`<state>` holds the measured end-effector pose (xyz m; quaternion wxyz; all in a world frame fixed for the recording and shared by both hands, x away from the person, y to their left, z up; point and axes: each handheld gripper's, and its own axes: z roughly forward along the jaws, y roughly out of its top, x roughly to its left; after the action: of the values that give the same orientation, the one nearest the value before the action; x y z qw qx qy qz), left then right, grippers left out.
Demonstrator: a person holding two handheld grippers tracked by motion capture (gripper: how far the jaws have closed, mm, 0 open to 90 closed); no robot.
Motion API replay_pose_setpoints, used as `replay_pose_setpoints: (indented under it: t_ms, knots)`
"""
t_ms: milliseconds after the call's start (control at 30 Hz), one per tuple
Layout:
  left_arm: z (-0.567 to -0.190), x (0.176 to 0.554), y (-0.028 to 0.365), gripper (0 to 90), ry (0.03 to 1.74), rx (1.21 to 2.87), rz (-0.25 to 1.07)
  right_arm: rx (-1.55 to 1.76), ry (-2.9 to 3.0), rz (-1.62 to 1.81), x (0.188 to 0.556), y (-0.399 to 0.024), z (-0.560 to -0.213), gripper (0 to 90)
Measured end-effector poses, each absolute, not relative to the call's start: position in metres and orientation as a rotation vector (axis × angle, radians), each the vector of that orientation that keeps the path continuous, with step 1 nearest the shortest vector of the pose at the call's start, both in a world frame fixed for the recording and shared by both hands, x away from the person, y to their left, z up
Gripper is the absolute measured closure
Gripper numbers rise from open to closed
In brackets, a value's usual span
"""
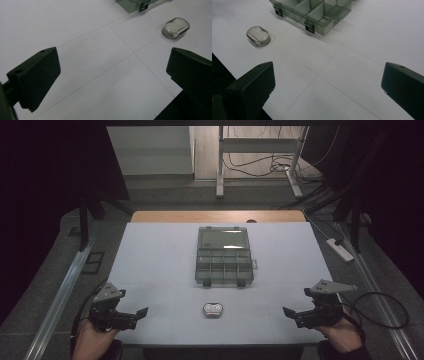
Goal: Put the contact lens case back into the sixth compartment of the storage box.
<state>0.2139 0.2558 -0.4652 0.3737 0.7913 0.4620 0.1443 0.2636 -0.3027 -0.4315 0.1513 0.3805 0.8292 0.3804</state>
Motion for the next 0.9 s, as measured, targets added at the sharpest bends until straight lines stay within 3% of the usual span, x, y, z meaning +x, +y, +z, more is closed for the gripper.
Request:
replay_pose_setpoints:
  t_ms: [900]
  knots:
    - [-0.466,0.215,0.254,0.0,1.173,2.049,0.367,0.888,2.569,1.18,0.297,-0.243,-0.438,0.0]
